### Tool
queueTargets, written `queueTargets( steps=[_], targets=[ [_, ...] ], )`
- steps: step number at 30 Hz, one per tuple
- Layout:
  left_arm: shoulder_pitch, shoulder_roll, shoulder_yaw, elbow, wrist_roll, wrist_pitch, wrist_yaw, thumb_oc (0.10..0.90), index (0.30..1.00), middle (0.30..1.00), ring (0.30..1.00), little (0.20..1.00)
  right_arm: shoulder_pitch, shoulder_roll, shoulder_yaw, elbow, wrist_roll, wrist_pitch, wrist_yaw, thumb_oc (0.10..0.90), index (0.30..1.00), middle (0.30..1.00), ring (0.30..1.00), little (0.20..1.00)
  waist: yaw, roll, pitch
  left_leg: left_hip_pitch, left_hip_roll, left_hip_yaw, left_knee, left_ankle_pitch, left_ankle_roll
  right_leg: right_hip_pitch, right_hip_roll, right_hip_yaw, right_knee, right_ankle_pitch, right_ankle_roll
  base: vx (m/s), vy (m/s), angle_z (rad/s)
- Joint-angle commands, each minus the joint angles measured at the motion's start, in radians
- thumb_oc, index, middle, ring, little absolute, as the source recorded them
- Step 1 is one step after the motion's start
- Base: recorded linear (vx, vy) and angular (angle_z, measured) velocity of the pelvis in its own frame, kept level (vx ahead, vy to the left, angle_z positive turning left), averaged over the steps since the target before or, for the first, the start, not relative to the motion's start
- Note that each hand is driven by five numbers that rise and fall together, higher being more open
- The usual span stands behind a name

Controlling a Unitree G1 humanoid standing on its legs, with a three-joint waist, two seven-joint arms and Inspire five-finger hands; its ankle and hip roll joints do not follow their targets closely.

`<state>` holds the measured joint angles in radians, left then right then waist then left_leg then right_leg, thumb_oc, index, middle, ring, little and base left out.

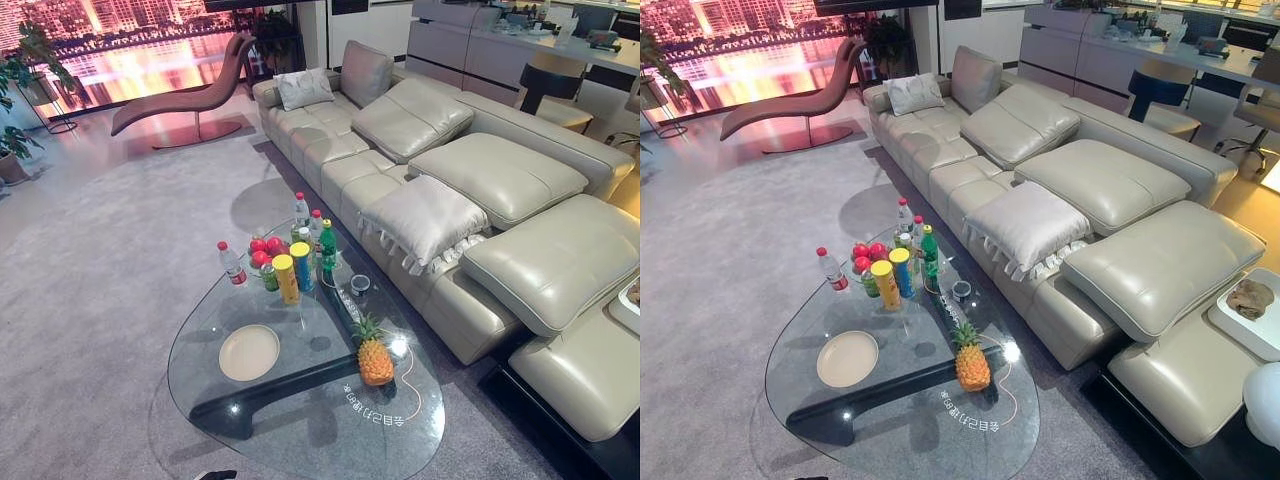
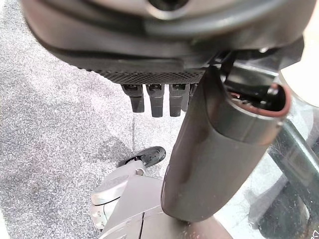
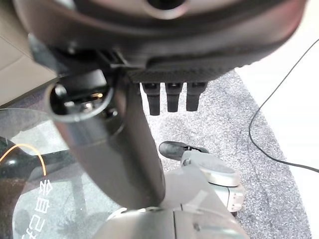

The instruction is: Pick up the fruit to the plate

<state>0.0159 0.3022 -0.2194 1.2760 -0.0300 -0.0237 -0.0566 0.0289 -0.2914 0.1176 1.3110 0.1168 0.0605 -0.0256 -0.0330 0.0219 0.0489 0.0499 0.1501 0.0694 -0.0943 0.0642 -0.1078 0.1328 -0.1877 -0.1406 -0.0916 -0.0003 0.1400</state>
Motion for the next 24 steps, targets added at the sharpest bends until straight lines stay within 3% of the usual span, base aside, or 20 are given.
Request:
queueTargets(
  steps=[1,3,7,11,15,18,21,24],
  targets=[
    [-0.104,0.004,0.007,0.03,-0.051,0.001,-0.006,0.8,0.9,0.9,0.9,0.9,-0.084,-0.017,0.011,0.038,-0.03,0.017,0.001,0.8,0.9,0.9,0.9,0.9,0.015,-0.005,0.083,0.018,0.056,0.024,0.007,-0.003,-0.014,-0.031,-0.071,-0.027,0.01,0.072,0.023,-0.04,-0.004,-0.02],
    [-0.101,0.004,0.012,0.032,-0.057,0.008,0.001,0.8,0.9,0.9,0.9,0.9,-0.083,-0.02,0.009,0.041,-0.04,0.028,0.003,0.8,0.9,0.9,0.9,0.9,0.017,-0.003,0.095,0.004,0.054,0.02,0.007,0.002,-0.014,-0.047,-0.071,-0.026,0.004,0.081,0.023,0.0,0.0,0.0],
    [-0.112,0.023,0.016,0.008,-0.097,-0.017,-0.004,0.8,0.9,0.9,0.9,0.9,-0.103,-0.038,0.025,0.03,-0.025,0.013,0.008,0.8,0.9,0.9,0.9,0.9,0.018,0.008,0.182,-0.078,0.043,0.012,0.007,0.027,-0.014,-0.138,-0.081,-0.01,0.009,0.11,0.027,-0.15,-0.002,-0.01],
    [-0.143,0.016,0.0,-0.002,-0.116,-0.01,-0.02,0.8,0.9,0.9,0.9,0.9,-0.137,-0.043,0.021,0.05,-0.013,0.009,-0.003,0.8,0.9,0.9,0.9,0.9,0.006,0.045,0.289,-0.178,-0.008,-0.019,0.007,0.042,0.006,-0.243,-0.087,0.018,0.012,0.141,0.022,-0.17,0.037,0.09],
    [-0.15,0.022,0.003,-0.011,-0.15,-0.015,-0.022,0.8,0.9,0.9,0.9,0.9,-0.148,-0.07,0.022,0.041,-0.002,0.004,-0.011,0.8,0.9,0.9,0.9,0.9,-0.002,0.065,0.346,-0.222,-0.037,-0.031,0.007,0.047,0.012,-0.291,-0.097,0.036,0.011,0.153,0.027,-0.09,0.075,0.06],
    [-0.175,0.026,-0.007,-0.025,-0.21,-0.035,-0.082,0.8,0.9,0.9,0.9,0.9,-0.176,-0.112,0.01,0.026,0.019,-0.012,-0.033,0.8,0.9,0.9,0.9,0.9,-0.011,0.082,0.377,-0.246,-0.052,-0.03,0.007,0.049,0.014,-0.326,-0.105,0.05,0.017,0.158,0.027,-0.08,0.106,0.05],
    [-0.205,0.03,-0.026,-0.042,-0.27,-0.056,-0.091,0.8,0.9,0.9,0.9,0.9,-0.208,-0.14,-0.003,-0.009,0.073,-0.069,-0.09,0.8,0.9,0.9,0.9,0.9,-0.015,0.089,0.405,-0.258,-0.057,-0.027,0.007,0.049,0.016,-0.355,-0.112,0.067,0.027,0.16,0.027,-0.06,0.101,0.04],
    [-0.255,0.05,-0.021,-0.061,-0.377,-0.083,-0.054,0.8,0.9,0.9,0.9,0.9,-0.249,-0.157,-0.022,-0.045,0.135,-0.137,-0.171,0.8,0.9,0.9,0.9,0.9,-0.013,0.078,0.437,-0.285,-0.048,-0.013,0.019,0.058,0.015,-0.407,-0.117,0.068,0.078,0.149,0.027,-0.07,0.037,-0.02]
  ],
)
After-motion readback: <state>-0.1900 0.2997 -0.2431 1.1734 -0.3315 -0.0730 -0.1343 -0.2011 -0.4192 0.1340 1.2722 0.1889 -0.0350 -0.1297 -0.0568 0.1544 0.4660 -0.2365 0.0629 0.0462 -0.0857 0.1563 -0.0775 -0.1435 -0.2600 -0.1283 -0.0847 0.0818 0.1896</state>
